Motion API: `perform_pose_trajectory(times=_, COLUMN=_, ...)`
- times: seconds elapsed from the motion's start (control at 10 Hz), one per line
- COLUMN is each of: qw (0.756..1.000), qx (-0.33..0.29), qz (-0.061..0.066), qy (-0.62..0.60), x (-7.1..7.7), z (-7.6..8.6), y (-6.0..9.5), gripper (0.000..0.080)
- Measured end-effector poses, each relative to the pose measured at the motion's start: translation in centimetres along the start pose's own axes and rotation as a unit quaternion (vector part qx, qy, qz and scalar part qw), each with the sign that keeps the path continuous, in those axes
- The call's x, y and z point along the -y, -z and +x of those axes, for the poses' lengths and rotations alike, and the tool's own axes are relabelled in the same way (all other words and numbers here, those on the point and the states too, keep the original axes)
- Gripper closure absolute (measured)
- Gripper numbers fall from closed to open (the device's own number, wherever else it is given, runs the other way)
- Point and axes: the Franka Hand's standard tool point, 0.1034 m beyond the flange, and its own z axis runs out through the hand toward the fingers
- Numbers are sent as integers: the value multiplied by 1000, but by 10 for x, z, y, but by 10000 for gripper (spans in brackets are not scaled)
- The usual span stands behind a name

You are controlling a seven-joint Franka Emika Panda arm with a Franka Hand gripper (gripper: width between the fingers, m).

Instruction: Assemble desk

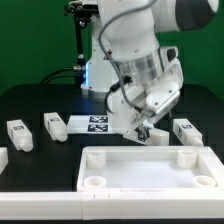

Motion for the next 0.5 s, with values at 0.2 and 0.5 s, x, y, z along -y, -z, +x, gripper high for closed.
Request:
perform_pose_trajectory(times=0.2, qw=995, qx=-10, qz=-15, qy=96, x=-24, z=-18, y=13, gripper=153)
perform_pose_trajectory(times=0.5, qw=974, qx=-23, qz=-25, qy=223, x=-29, z=-20, y=10, gripper=151)
